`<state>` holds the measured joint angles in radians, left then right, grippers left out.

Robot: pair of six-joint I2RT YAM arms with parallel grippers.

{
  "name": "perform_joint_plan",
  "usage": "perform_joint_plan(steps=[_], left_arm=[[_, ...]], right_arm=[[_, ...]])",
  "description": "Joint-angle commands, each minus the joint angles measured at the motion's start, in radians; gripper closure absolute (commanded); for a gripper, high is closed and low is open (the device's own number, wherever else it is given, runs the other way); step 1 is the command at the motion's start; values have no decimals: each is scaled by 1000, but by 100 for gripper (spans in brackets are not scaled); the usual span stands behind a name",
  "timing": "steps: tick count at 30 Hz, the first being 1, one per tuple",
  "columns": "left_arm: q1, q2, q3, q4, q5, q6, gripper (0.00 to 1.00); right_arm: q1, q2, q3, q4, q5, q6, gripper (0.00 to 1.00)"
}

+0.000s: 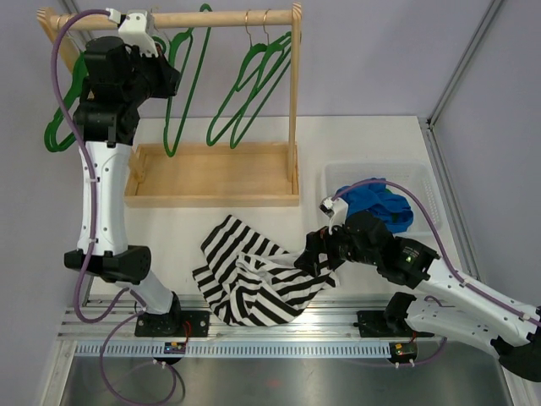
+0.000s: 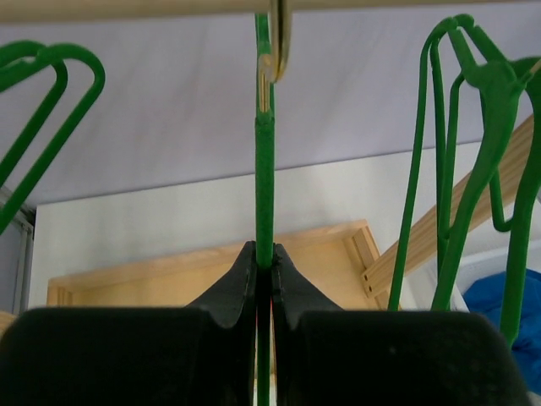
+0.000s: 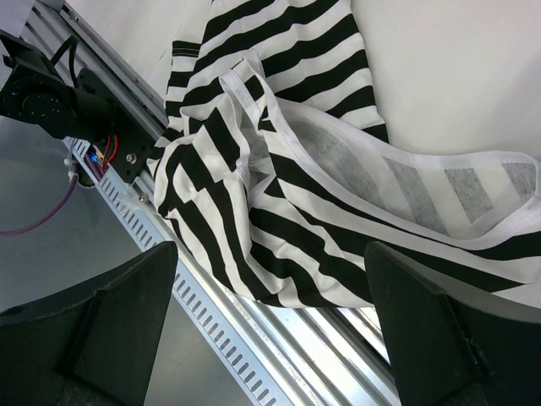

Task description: Remove the tank top from the hanger

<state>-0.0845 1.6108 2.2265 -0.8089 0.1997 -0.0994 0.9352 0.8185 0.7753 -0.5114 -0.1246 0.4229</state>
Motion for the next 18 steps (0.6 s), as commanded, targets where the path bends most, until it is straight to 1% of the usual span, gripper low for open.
perform_joint_plan(steps=[1,8,12,15,18], left_arm=[[-6,75,131,68,9,23,100],[-34,185,255,74,-51,36,100],[-63,218,263,63,-80,47,100],[-93,228,260,27,-126,70,100],[-98,232,260,-13,-144,72,100]], right_arm=[[7,2,-10,59,-10,-21,0],[7,7,-14,65,-23,-41,1],[8,8,-36,99,-36,-35,0],[7,18,-45,106,-43,-32,0],[5,30,-51,113,-46,-29,0]])
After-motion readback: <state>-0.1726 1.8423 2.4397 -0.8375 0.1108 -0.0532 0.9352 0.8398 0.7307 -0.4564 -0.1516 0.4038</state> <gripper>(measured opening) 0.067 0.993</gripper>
